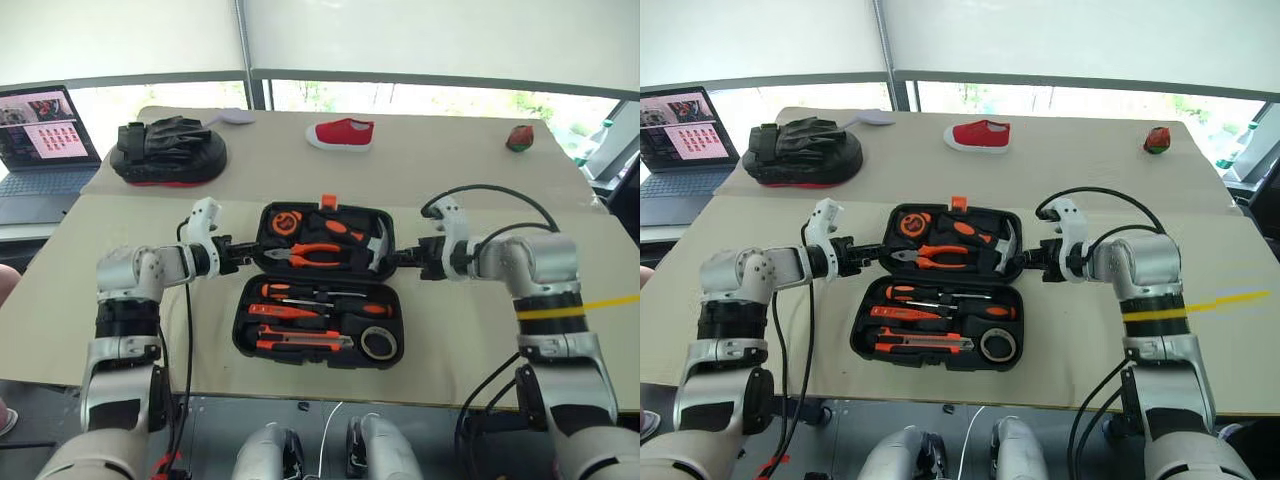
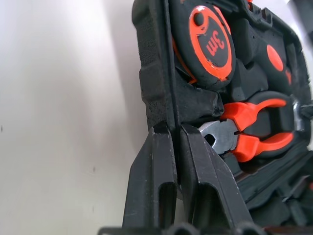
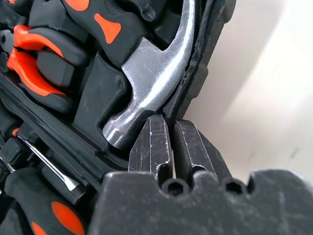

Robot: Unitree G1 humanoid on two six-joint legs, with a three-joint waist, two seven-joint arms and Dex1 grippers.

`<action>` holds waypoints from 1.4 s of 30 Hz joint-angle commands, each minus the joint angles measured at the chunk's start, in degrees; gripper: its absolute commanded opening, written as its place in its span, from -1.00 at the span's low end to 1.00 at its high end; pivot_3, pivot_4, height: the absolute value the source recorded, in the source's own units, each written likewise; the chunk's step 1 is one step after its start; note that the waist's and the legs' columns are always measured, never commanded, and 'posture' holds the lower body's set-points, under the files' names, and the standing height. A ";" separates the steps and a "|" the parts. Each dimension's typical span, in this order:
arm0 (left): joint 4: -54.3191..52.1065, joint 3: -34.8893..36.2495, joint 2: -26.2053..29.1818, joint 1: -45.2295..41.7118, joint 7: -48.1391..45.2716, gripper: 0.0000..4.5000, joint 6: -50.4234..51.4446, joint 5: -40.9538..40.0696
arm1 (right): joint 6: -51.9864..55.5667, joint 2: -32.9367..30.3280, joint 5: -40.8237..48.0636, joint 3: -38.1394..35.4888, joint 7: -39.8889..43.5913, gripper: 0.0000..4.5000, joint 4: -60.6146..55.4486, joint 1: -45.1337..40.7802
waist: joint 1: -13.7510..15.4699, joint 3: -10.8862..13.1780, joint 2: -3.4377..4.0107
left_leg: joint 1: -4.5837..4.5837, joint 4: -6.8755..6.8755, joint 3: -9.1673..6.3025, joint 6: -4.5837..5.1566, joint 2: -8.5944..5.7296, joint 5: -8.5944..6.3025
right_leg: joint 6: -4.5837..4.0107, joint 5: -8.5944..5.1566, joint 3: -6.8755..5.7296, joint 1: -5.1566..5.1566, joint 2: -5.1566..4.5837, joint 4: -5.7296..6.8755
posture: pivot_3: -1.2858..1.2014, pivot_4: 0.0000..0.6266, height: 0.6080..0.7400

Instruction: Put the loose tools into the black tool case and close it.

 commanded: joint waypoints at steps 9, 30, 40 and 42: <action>-16.07 1.75 0.79 28.41 -23.00 -0.98 -51.07 5.45 | -85.86 -11.35 -31.07 6.29 -4.03 -1.00 -3.63 25.73 | -0.24 0.04 -0.05 | 0.55 -0.68 0.54 -0.05 -0.24 -0.03 | 0.50 -0.44 0.24 0.15 0.04 -0.34 | 0.03 -0.52 1.00; -5.23 -2.60 13.57 34.21 -28.07 0.48 -61.99 9.48 | -87.35 -23.06 -8.38 1.59 5.85 0.56 -3.40 43.28 | 1.19 -0.01 -0.17 | 1.03 -0.72 0.57 -0.24 0.19 -0.22 | 0.20 -0.52 0.58 0.35 -0.34 -0.19 | 0.03 -0.52 1.00; -4.75 -10.45 11.33 18.63 -25.57 -0.94 -45.47 10.28 | -63.24 -31.83 -0.31 3.26 16.42 -0.89 -32.06 59.70 | 1.71 -0.04 -0.30 | 0.93 -0.60 0.39 0.06 0.22 -0.21 | 0.25 -0.47 0.50 0.44 -0.24 -0.26 | 0.03 -0.52 1.00; -4.04 -12.68 11.64 17.21 -27.01 -0.99 -43.77 11.12 | -61.38 -29.92 -2.77 6.00 15.98 -0.98 -33.48 57.75 | 1.75 -0.03 -0.34 | 0.89 -0.53 0.39 0.14 0.22 -0.18 | 0.26 -0.46 0.48 0.42 -0.23 -0.26 | 0.03 -0.52 1.00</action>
